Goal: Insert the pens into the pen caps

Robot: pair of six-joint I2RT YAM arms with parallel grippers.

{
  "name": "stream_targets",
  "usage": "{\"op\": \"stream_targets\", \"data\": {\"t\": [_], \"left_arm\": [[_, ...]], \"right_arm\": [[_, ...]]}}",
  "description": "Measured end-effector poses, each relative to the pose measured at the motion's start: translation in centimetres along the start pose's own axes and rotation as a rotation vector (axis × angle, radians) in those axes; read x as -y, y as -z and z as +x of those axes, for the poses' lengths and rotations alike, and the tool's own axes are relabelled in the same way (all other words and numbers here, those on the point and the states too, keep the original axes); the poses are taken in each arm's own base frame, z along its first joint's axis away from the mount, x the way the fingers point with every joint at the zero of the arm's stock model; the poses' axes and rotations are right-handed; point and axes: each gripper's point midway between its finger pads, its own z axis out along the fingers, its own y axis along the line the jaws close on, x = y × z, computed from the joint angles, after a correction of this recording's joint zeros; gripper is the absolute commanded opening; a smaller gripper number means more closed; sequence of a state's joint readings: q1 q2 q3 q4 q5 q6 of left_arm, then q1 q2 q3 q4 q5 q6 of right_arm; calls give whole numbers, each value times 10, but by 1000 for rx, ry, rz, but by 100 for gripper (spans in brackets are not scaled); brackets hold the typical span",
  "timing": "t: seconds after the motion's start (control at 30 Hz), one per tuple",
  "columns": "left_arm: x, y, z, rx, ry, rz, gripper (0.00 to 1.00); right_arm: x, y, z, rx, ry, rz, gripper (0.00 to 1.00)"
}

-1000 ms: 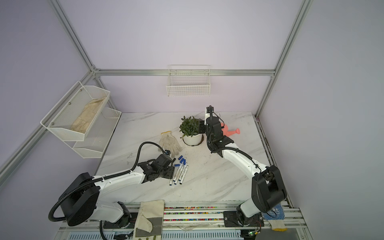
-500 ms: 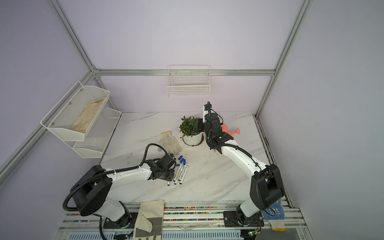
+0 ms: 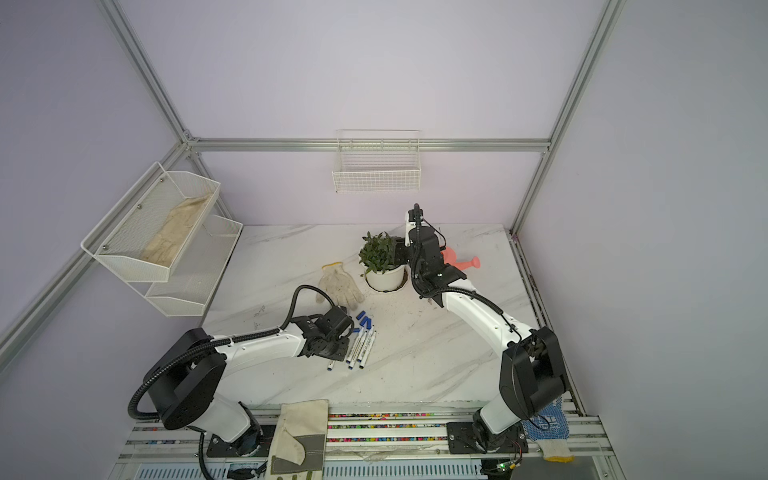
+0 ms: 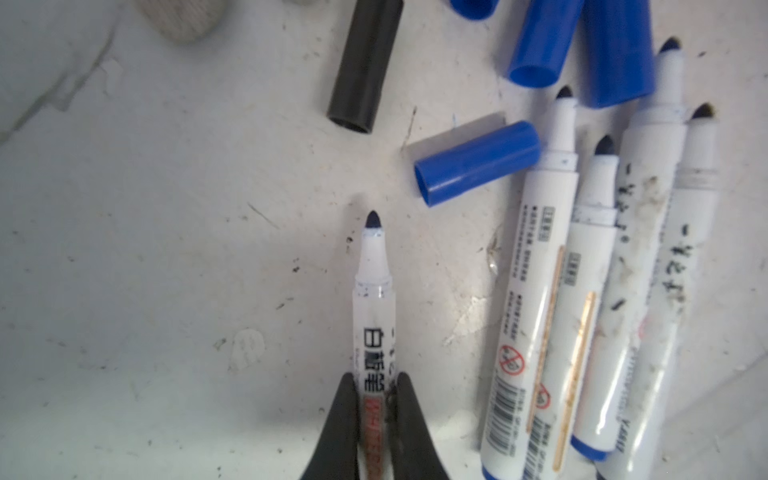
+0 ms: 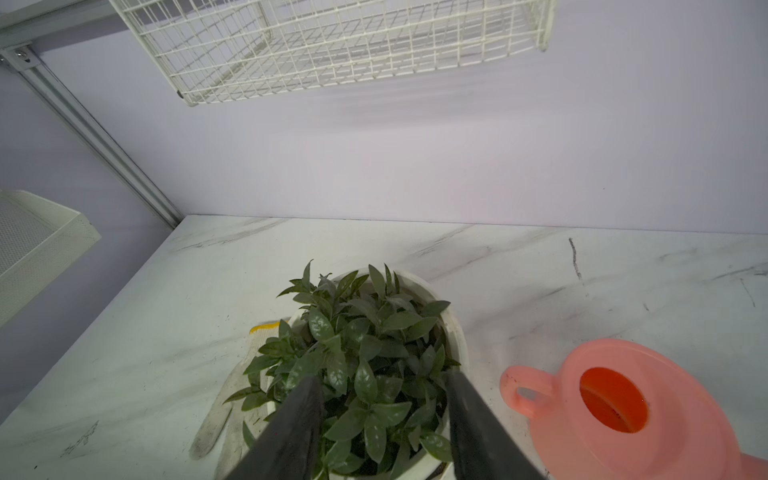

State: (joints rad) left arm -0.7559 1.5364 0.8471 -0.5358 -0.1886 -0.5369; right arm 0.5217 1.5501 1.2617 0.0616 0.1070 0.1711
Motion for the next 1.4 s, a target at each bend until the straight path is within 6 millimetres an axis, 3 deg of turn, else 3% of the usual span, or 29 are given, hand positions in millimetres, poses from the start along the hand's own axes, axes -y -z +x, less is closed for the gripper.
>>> {"op": "stream_targets", "data": {"t": [0.07,0.1,0.23,0.33,0.4,0.47,0.67,1.07,1.4], "left_arm": [[-1,15,-20,90,23,23,0],[0,31,-41,184,50,46,0],[3,108,-124,613,147,161,0],[6,149,-160,839,179,221,0],[11,155,-171,895,171,235,0],[16,151,-177,913,151,241,0],[30,136,-182,922,96,242,0],[46,161,-190,1027,45,263,0],[44,178,-199,1109,72,249,0]], "right_arm": [[-4,0,1,-6,4,-22,51],[-8,0,2,-11,12,-41,51],[-40,5,12,-48,79,-163,55],[-77,16,20,-86,135,-302,58],[-100,24,22,-99,154,-400,59],[-115,31,22,-105,163,-477,59],[-128,40,20,-115,162,-566,57],[-131,35,29,-146,146,-587,48],[-134,35,33,-156,143,-606,36]]}}
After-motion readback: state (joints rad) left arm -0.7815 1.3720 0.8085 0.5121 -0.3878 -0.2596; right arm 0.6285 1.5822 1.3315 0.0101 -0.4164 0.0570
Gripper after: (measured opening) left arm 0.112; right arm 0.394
